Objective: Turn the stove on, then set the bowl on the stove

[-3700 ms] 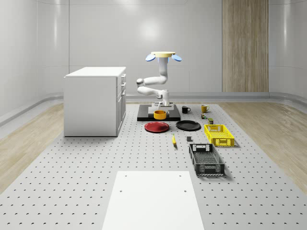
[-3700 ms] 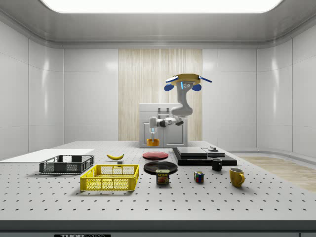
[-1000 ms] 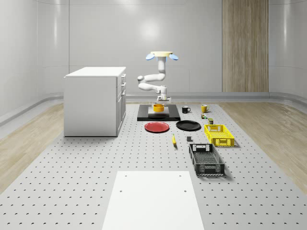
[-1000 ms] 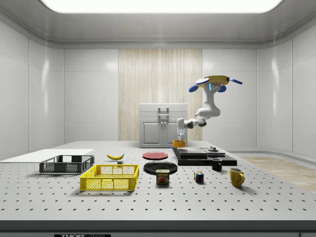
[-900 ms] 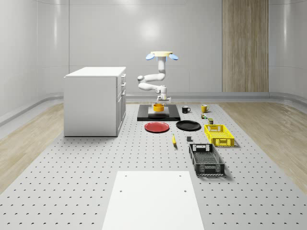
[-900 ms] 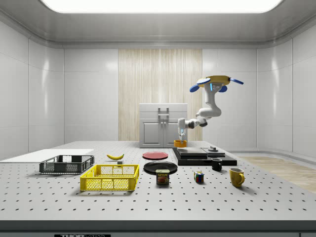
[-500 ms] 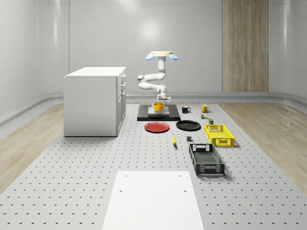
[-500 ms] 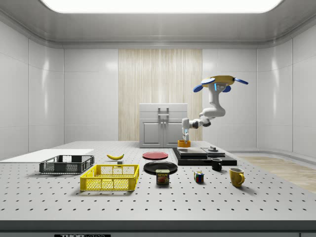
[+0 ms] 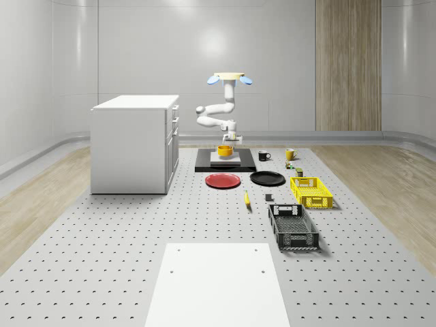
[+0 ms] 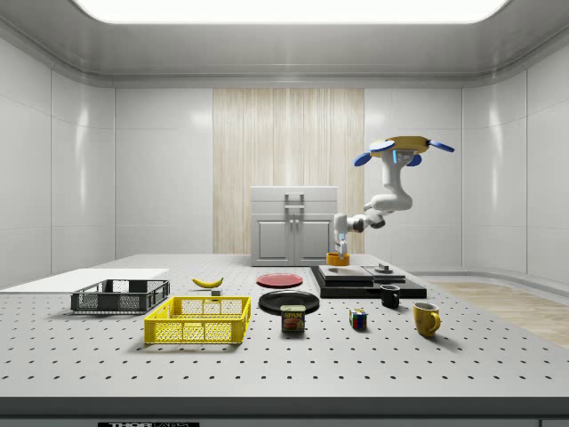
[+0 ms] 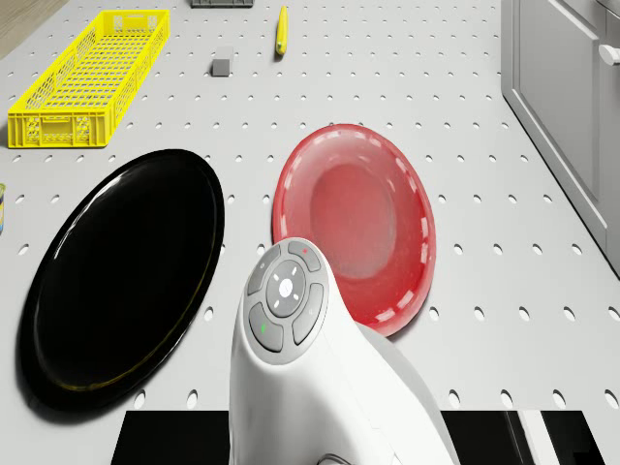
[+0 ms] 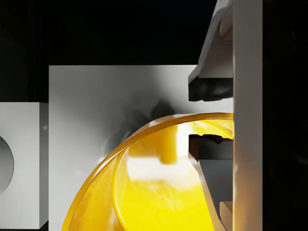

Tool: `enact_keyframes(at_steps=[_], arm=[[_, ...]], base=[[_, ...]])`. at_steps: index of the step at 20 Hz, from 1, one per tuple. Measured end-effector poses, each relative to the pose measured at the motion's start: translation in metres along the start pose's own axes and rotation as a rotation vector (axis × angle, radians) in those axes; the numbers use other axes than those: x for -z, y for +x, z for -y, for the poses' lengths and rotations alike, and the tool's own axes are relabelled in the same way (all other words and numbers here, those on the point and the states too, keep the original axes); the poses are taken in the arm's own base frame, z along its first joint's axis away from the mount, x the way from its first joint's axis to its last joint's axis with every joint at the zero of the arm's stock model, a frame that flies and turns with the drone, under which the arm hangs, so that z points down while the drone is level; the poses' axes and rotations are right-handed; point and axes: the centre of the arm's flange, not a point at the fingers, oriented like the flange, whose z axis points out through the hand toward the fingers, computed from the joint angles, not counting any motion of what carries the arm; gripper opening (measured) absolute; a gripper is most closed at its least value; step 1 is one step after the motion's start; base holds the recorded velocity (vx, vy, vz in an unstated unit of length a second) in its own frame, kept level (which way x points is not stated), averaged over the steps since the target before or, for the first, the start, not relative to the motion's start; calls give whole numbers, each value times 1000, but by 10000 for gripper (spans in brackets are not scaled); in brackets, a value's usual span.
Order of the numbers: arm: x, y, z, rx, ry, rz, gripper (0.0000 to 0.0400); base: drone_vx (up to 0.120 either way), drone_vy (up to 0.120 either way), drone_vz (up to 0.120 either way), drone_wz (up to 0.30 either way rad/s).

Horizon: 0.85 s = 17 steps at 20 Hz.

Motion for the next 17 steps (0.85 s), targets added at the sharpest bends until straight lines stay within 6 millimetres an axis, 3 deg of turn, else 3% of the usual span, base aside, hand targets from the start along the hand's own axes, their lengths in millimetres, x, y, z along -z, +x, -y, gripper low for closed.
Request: enact_keyframes(at_steps=[6,8,10,13,17], arm=[[-17,0,0,0,0,0,100],[-20,0,0,0,0,0,218],[-20,0,0,0,0,0,289],[-12,0,0,0,0,0,348],[-4,0,0,0,0,0,379]], base=[[0,0,0,0],[0,0,0,0],[0,0,0,0],[0,0,0,0],[0,0,0,0]])
